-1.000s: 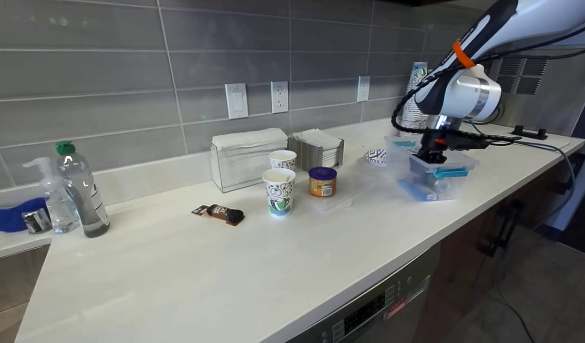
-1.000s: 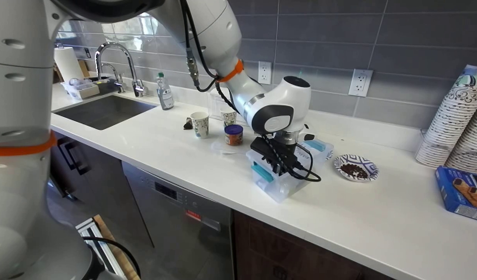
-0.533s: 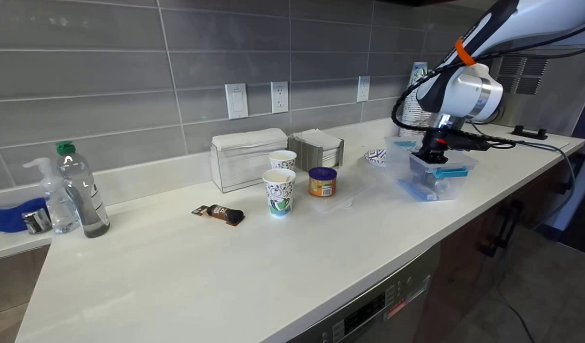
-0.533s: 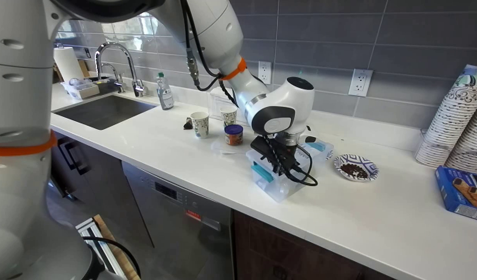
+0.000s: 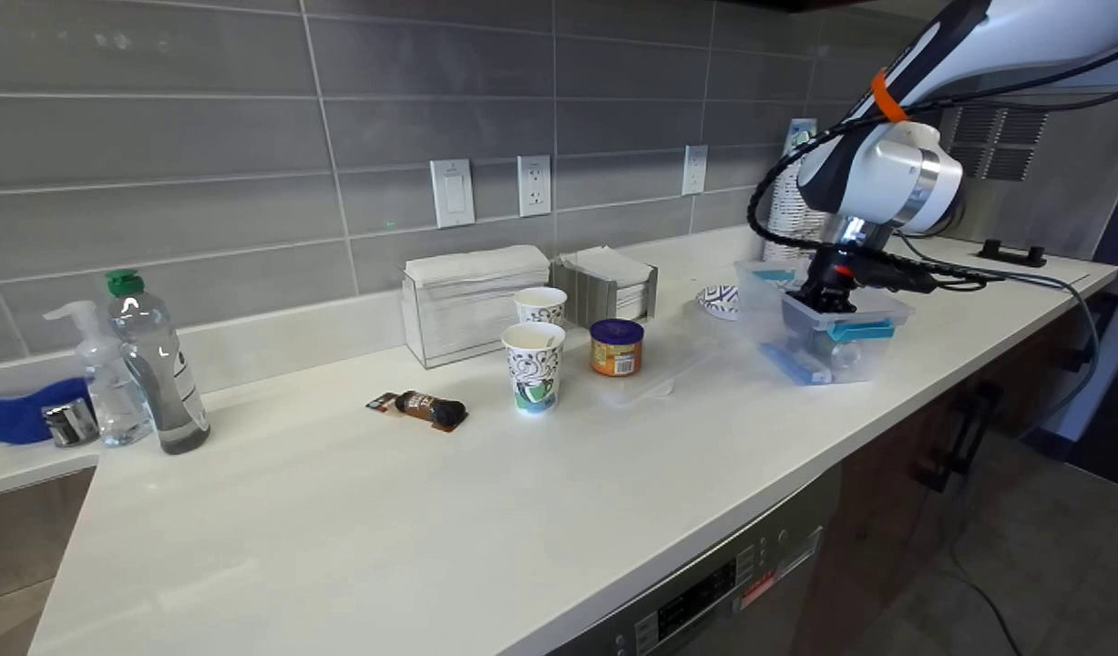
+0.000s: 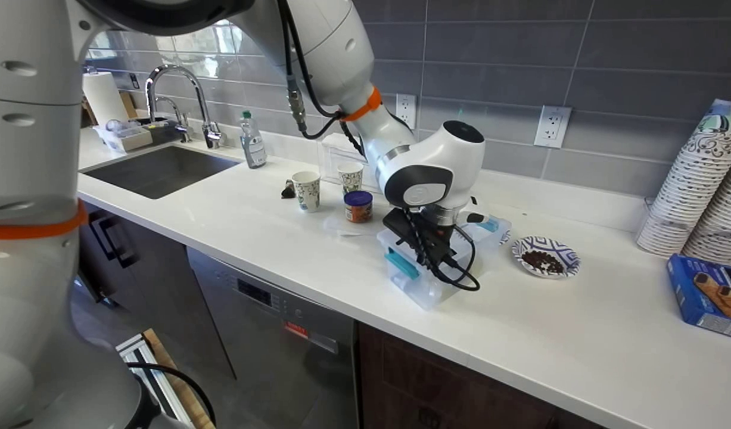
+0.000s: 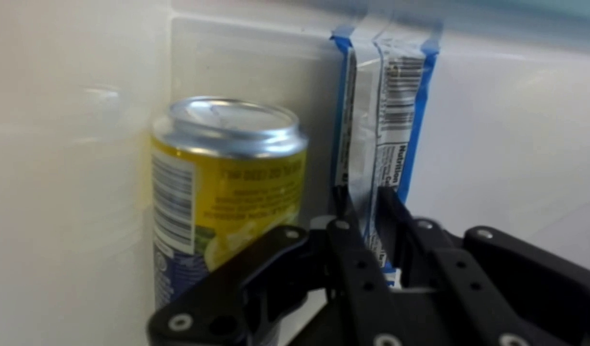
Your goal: Remove the chocolate bar from the basket
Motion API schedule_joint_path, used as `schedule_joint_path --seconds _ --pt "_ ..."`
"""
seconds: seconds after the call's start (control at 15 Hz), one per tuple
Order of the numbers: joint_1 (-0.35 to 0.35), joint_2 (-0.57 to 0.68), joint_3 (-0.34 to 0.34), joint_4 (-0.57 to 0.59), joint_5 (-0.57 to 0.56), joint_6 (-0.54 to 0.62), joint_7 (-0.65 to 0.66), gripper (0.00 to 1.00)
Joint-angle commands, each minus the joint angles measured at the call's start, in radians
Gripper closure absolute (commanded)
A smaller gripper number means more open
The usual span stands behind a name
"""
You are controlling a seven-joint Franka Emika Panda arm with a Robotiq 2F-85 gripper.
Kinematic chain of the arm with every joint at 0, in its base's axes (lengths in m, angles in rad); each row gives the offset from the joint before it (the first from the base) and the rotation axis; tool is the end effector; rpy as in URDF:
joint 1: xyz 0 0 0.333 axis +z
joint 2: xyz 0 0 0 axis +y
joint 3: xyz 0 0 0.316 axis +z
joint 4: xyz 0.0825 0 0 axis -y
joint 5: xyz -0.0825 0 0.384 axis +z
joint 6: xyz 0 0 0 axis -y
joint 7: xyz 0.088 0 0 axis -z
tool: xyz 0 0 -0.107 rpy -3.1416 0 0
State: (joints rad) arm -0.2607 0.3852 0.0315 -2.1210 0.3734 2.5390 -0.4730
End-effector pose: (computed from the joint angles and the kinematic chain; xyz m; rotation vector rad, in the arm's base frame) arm 0.5641 -0.1362 0.2303 -2.9329 0.0942 -0.1581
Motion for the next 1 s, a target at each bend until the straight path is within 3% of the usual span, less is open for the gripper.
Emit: schedule_joint_path --seconds 0.0,0.13,0.27,0.93 --pt "-0.025 0.033 0.019 -0.014 0.034 -0.026 -0.015 0.83" --pt "-0.030 0.034 0.023 -0.012 0.048 -0.039 -0.021 0.97" --pt "-0.033 0.032 0.023 -0.013 0.056 -0.051 -0.022 1.00" --pt "-0.015 -0.095 0.032 -0.051 0.054 0.001 -0.053 1.00"
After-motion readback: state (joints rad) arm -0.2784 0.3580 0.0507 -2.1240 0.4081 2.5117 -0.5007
